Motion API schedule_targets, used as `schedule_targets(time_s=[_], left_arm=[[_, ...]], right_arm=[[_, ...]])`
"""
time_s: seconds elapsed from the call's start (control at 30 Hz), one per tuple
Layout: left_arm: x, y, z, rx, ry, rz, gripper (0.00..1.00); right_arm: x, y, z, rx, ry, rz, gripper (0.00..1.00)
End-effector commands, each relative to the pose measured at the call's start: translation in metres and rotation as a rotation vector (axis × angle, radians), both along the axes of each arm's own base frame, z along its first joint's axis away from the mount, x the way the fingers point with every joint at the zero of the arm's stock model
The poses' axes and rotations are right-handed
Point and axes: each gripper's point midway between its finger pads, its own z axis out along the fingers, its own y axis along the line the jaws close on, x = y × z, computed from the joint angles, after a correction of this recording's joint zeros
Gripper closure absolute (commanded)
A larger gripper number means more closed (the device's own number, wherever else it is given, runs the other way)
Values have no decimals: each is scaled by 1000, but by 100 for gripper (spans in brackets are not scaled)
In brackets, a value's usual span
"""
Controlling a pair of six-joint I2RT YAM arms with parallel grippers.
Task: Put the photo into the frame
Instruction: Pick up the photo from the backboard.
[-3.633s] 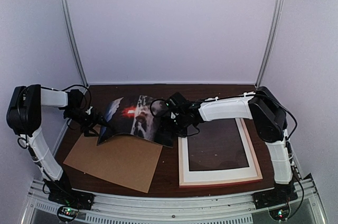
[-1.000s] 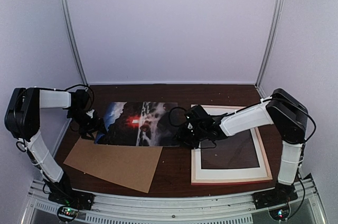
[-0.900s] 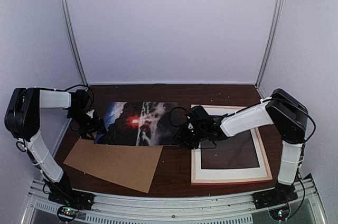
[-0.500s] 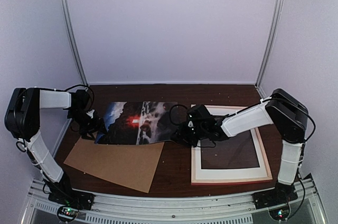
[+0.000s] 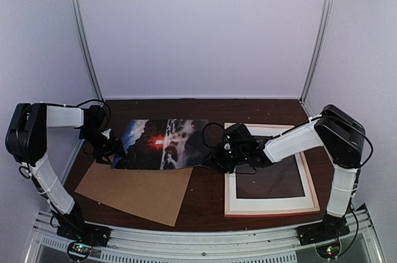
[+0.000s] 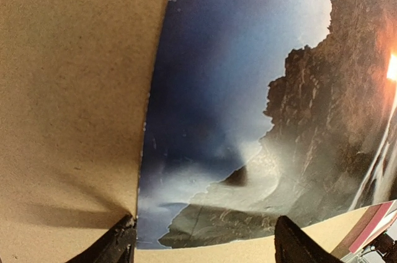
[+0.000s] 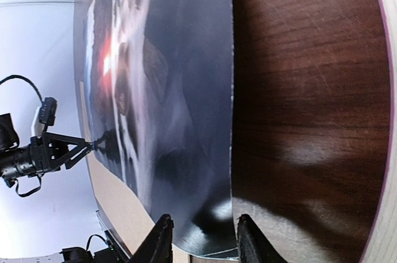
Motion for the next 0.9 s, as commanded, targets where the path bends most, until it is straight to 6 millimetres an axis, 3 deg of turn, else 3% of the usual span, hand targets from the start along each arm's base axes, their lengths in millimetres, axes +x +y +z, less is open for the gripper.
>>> schedule_targets(time_s=[0.0, 0.47, 0.87], left_arm=[[-11, -13, -9, -38, 35, -21, 23], [-11, -12, -8, -37, 32, -22, 23], [-10, -13, -7, -41, 29, -24, 23]], right_arm=[[6, 6, 30, 85, -67, 14, 63], [5, 15, 41, 155, -102, 58, 64], [14, 13, 19, 30, -61, 53, 70]])
